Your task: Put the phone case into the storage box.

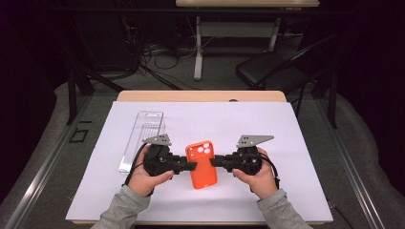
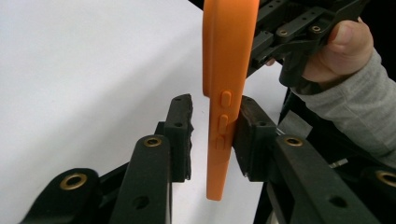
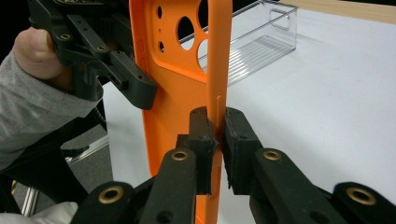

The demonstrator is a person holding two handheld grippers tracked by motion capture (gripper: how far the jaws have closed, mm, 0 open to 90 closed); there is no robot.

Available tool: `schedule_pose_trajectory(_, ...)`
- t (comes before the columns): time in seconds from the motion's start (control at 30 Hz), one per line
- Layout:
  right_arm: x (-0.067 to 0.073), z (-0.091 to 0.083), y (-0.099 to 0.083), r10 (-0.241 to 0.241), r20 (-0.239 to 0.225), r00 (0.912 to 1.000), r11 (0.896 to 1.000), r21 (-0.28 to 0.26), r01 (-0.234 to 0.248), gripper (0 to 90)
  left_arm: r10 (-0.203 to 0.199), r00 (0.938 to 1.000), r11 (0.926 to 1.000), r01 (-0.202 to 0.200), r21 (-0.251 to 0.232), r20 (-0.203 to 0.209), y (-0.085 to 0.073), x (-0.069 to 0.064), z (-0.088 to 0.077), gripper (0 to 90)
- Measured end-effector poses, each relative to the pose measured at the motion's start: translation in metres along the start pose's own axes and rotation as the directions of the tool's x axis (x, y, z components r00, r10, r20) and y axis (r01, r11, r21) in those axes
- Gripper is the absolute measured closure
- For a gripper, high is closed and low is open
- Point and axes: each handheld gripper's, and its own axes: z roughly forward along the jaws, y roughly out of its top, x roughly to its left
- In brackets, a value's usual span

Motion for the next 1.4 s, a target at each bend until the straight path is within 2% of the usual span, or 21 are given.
schedule_pose_trajectory(0.13, -0.0022, -0.0024, 0.0003, 0.008, 0.015, 0.9999, 1.0, -0.006, -0.008, 82.7, 0.006, 0.9996, 0.9998, -0.006, -0.02, -0.028, -0.0004, 0.0016, 0.0001, 63.1)
schedule_pose_trajectory(0.33, -0.0034, -0.004, 0.0, 0.004, 0.049, 0.9988, 1.0, -0.001, -0.004, 82.7, -0.015, 0.9982, 0.9996, 0.014, -0.023, -0.058, -0.001, 0.003, 0.0009, 58.5)
schedule_pose_trajectory(0.43, -0.0037, -0.004, -0.0002, 0.002, 0.061, 0.9981, 1.0, -0.006, -0.002, 82.7, -0.027, 0.9976, 0.9987, 0.024, -0.044, -0.065, -0.0009, 0.0037, -0.0005, 55.1)
schedule_pose_trajectory(0.6, -0.0047, -0.0051, -0.0002, 0.002, 0.075, 0.9972, 1.0, -0.016, 0.0, 82.7, -0.02, 0.9949, 0.9979, 0.013, -0.064, -0.098, -0.0004, 0.004, -0.0033, 50.7)
schedule_pose_trajectory(0.7, -0.0051, -0.0058, -0.0002, 0.003, 0.088, 0.9961, 1.0, -0.022, -0.001, 82.7, -0.021, 0.9944, 0.9971, 0.013, -0.075, -0.104, -0.0006, 0.0039, -0.0031, 48.9)
schedule_pose_trajectory(0.8, -0.005, -0.0057, -0.0006, -0.005, 0.11, 0.9939, 1.0, -0.019, 0.007, 82.6, -0.025, 0.9923, 0.9979, 0.017, -0.063, -0.121, -0.0009, 0.0039, -0.0022, 48.1)
schedule_pose_trajectory(0.93, -0.0049, -0.0054, -0.0011, -0.009, 0.128, 0.9918, 1.0, -0.022, 0.012, 82.6, 0.013, 0.9872, 0.9977, -0.023, -0.063, -0.159, 0.0002, 0.0036, -0.0044, 47.7)
schedule_pose_trajectory(1.03, -0.0051, -0.0058, -0.0013, -0.004, 0.139, 0.9903, 1.0, -0.027, 0.007, 82.6, 0.024, 0.9778, 0.9984, -0.034, -0.046, -0.208, 0.0009, 0.0016, -0.0058, 44.4)
schedule_pose_trajectory(1.2, -0.005, -0.005, -0.0024, 0.001, 0.154, 0.9881, 0.999, -0.033, 0.004, 82.6, 0.031, 0.9717, 0.9967, -0.047, -0.066, -0.234, 0.0007, 0.0038, -0.0071, 43.9)
schedule_pose_trajectory(1.27, -0.005, -0.0046, -0.0026, -0.004, 0.161, 0.987, 0.999, -0.034, 0.009, 82.6, 0.028, 0.9717, 0.9962, -0.046, -0.074, -0.234, 0.0007, 0.005, -0.0082, 43.8)
schedule_pose_trajectory(1.33, -0.0049, -0.0043, -0.0029, -0.001, 0.165, 0.9864, 0.999, -0.042, 0.008, 82.6, 0.027, 0.9745, 0.9962, -0.044, -0.075, -0.223, 0.0012, 0.0056, -0.0083, 43.9)
schedule_pose_trajectory(1.4, -0.0047, -0.0043, -0.0031, 0.0, 0.167, 0.986, 0.999, -0.044, 0.007, 82.6, 0.033, 0.9736, 0.996, -0.051, -0.074, -0.226, 0.0014, 0.0048, -0.008, 44.0)
